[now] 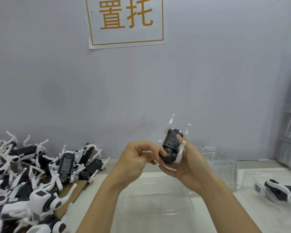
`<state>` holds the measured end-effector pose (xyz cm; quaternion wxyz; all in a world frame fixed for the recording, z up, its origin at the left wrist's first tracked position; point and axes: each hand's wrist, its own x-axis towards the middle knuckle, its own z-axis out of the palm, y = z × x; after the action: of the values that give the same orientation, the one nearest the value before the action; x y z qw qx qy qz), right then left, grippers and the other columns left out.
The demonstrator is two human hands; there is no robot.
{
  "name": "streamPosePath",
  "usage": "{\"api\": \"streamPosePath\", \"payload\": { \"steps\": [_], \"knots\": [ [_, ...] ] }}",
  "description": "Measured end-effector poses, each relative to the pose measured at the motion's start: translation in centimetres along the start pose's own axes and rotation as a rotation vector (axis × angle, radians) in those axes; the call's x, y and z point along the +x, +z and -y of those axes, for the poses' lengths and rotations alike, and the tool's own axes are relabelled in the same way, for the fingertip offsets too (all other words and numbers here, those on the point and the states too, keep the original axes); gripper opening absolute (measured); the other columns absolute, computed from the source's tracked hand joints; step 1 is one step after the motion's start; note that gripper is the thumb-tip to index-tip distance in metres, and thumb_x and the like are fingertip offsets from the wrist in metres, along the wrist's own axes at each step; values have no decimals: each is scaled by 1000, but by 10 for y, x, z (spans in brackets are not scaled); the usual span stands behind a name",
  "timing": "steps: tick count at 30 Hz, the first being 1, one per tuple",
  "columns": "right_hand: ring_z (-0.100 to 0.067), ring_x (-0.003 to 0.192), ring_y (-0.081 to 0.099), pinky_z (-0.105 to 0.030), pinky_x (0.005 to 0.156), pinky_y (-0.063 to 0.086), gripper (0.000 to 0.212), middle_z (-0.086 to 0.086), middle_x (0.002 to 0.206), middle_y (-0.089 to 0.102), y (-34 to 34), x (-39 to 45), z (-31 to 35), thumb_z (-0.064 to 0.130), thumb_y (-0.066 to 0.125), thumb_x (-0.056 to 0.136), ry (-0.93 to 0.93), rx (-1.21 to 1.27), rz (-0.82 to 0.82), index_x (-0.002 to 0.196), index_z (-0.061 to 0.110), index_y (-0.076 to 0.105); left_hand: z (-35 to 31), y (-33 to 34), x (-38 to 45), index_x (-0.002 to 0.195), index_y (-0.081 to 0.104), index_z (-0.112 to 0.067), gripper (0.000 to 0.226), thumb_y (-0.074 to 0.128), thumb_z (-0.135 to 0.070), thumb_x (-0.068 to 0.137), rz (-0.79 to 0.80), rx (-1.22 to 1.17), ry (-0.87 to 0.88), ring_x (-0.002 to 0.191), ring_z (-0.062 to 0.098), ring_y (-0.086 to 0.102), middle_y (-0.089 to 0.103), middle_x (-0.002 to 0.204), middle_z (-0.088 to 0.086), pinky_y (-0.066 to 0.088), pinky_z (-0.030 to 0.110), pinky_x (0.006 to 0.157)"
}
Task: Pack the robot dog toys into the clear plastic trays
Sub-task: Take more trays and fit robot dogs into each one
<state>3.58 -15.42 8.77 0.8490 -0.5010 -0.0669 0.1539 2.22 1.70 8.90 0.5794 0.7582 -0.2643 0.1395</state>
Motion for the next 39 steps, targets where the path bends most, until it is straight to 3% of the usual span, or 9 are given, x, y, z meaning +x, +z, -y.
{"api": "streamPosePath", "payload": {
  "steps": [4,9,12,15,20,24,28,35,39],
  "knots": [
    [-25,77,70,-37,70,61,23,-13,87,70,2,5,-1,23,58,98,-138,-26,-91,107,3,62,2,-4,-3,63,75,-15,51,49,20,89,86,-8,-36,89,23,71,76,102,7,53,34,79],
    [-26,79,69,-35,74,56,23,-15,99,70,-2,7,2,20,58,99,-200,-61,-248,116,4,61,15,-28,-10,71,74,-19,45,47,12,91,-127,66,-242,86,18,71,77,94,3,50,27,77],
    [-27,79,69,-34,73,54,27,-11,94,72,-7,5,6,28,58,99,-191,-62,-233,114,6,62,28,-50,-21,104,68,-35,20,68,-21,90,220,369,-575,100,6,64,69,113,-9,45,20,82],
    [-26,82,70,-41,85,55,30,-7,88,73,-11,3,8,34,60,97,-190,-120,-221,111,7,63,44,-54,-30,114,58,-42,35,73,-35,83,404,397,-826,96,8,58,63,122,-2,44,24,79],
    [-18,87,70,-48,90,55,22,-12,101,72,-16,-2,10,31,64,95,-235,-430,-208,105,12,68,72,-38,-28,106,64,-32,21,58,-15,94,103,329,-654,103,10,62,68,112,-9,47,23,84],
    [-14,72,69,-21,54,49,6,-11,93,73,-14,-4,11,23,70,91,-355,-753,-207,95,19,70,88,-28,-33,102,71,-22,24,64,-5,88,-68,26,-649,102,12,65,75,104,-8,43,25,77],
    [-4,70,65,-16,59,48,23,10,89,67,-10,-3,8,18,77,83,-411,-1048,-148,98,30,66,93,-25,-33,99,75,-18,25,61,-4,83,-143,-135,-691,98,15,67,75,104,-1,42,28,77],
    [-14,92,63,-27,78,52,25,6,104,65,7,6,-29,22,76,79,-232,-1399,4,101,28,67,92,-19,-31,83,76,-8,19,64,-10,69,-193,-423,-708,60,12,55,65,78,4,42,23,54],
    [-17,95,61,-35,84,55,21,7,101,62,9,10,-47,24,71,80,-235,-1467,-45,100,27,64,97,-20,-32,77,78,-7,17,61,-11,77,-299,-483,-743,67,21,56,63,81,12,44,28,59]
  ]
}}
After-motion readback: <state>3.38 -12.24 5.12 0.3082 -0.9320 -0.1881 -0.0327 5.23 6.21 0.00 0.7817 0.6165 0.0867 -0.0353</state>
